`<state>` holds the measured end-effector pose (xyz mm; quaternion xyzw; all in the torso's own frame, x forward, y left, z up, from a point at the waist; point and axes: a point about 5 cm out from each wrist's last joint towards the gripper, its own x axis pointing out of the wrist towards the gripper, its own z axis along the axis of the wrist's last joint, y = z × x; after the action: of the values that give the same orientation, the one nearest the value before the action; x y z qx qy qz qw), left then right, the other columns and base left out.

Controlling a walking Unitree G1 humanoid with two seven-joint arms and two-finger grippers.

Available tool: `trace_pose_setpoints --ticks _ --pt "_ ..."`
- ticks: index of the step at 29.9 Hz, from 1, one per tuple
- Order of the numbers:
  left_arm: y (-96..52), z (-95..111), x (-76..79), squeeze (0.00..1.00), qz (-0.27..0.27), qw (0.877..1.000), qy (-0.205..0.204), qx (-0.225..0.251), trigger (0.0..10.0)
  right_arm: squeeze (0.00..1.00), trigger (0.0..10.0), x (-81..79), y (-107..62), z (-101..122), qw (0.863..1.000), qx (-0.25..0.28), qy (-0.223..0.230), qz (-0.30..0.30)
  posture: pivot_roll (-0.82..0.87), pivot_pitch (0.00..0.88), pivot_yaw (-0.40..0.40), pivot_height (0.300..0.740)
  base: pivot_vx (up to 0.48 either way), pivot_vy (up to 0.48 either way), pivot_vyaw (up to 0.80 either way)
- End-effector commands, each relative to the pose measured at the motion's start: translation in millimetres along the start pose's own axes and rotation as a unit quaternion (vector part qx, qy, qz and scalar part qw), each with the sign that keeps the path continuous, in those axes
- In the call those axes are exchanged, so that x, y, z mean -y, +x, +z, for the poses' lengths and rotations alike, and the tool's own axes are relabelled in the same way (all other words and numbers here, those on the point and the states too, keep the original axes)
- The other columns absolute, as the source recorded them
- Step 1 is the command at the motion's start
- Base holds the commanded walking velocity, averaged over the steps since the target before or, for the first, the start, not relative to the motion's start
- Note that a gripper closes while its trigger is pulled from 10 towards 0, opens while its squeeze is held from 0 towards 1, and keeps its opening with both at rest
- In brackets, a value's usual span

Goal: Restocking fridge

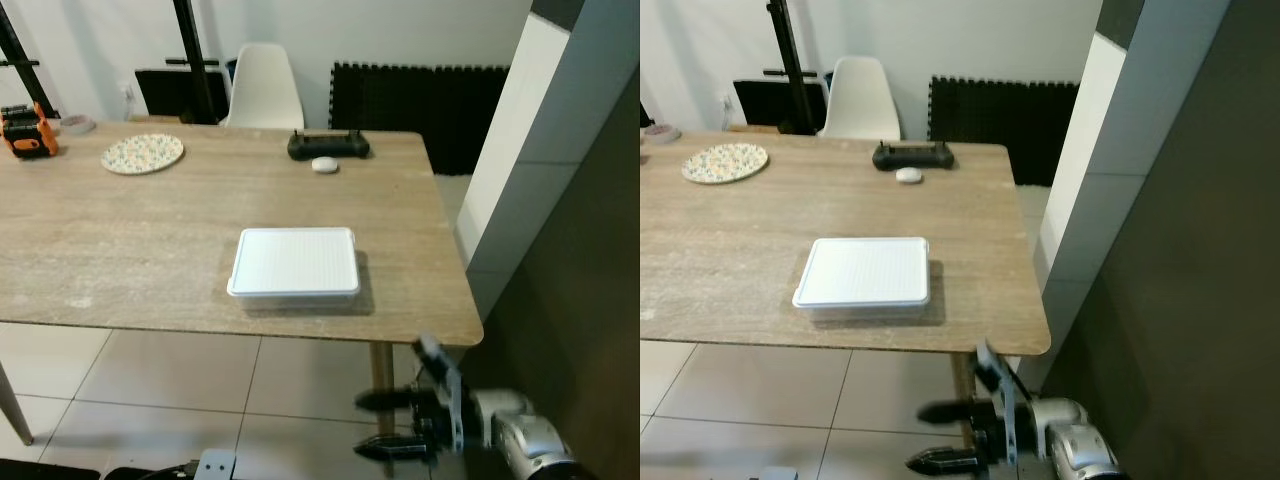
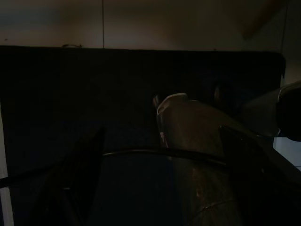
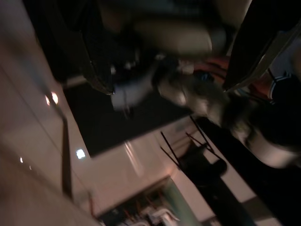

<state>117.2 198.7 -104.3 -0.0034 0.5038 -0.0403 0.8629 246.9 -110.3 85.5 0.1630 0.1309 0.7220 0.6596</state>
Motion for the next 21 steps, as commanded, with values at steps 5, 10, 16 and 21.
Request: trace_pose_setpoints --ticks 5,10,16,21 --pt "-3.3 -16.2 1.2 0.0 0.0 1.0 -0.007 -0.03 10.0 1.0 10.0 -5.3 16.2 66.9 0.99 0.11 -0.061 0.058 -0.06 0.0 -0.044 0.74 0.0 0.0 0.0" --pt "-4.0 -19.8 2.6 0.0 0.002 0.999 -0.012 -0.033 10.0 1.0 10.0 35.8 37.4 113.6 0.975 0.141 -0.135 -0.107 -0.06 0.0 -0.05 0.74 0.0 0.0 0.0" --pt "-6.2 -26.7 3.1 0.0 0.003 0.999 -0.015 -0.037 10.0 0.0 10.0 81.7 36.1 121.8 0.928 0.086 -0.096 -0.351 -0.04 0.003 -0.064 0.74 0.0 0.0 0.0" --pt "-9.0 -33.0 1.3 0.0 0.005 0.999 -0.018 -0.039 10.0 0.0 10.0 96.5 28.3 118.2 0.889 0.037 -0.095 -0.446 -0.02 0.025 -0.07 0.74 0.0 0.0 0.0"
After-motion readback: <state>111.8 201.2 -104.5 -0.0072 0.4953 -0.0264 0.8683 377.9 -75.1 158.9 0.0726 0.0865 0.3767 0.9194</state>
